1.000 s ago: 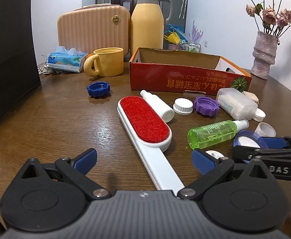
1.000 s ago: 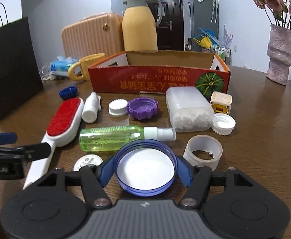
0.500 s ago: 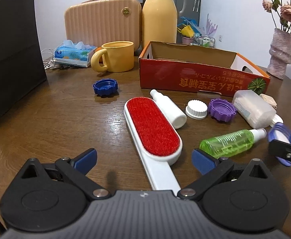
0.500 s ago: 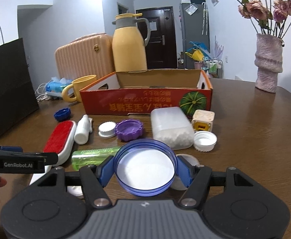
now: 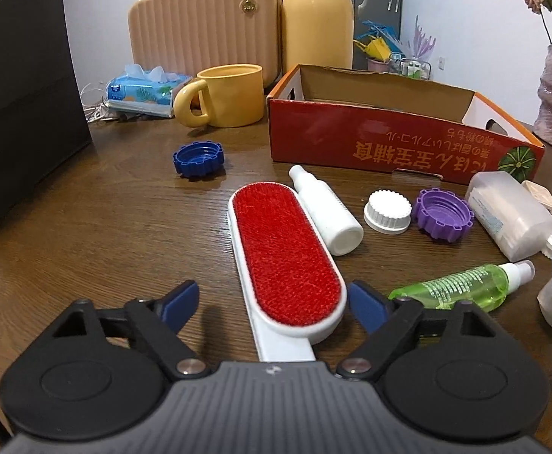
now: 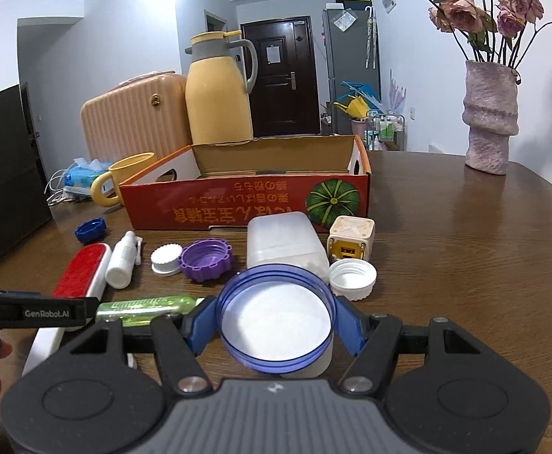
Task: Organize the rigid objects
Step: 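Close the left tool on the red lint brush handle while the right tool holds the lid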
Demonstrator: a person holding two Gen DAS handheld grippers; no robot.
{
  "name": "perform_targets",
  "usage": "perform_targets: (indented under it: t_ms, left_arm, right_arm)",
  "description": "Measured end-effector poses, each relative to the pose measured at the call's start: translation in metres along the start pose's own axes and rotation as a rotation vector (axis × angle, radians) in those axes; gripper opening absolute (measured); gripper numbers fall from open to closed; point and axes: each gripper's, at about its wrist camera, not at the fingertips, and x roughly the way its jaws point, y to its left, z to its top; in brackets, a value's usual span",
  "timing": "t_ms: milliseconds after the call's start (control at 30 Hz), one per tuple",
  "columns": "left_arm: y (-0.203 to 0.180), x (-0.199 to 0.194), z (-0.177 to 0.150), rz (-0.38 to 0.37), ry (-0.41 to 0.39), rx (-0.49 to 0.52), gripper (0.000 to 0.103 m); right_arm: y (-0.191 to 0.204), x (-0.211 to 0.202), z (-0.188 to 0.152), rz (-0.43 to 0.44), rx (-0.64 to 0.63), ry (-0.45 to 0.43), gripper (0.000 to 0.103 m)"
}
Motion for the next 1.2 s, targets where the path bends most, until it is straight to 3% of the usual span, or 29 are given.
perform_targets:
  t_ms: [267, 767, 1200]
  left_arm:
    - [-0.002, 0.008, 0.0, -0.027, 0.03, -0.017, 0.06]
    - [0.003, 0.001, 0.003, -0.048, 0.011, -0.009, 0.059]
    - [0.005, -0.027, 0.015, -0.076, -0.073, 0.014, 0.059]
  right_arm:
    - [-0.001, 0.004, 0.0, 0.006, 0.002, 0.007, 0.065]
    - [0.002, 0.001, 0.003, 0.001, -0.004, 0.001, 0.065]
    - [0.007, -0.01, 0.014, -0.013, -0.02, -0.029, 0.065]
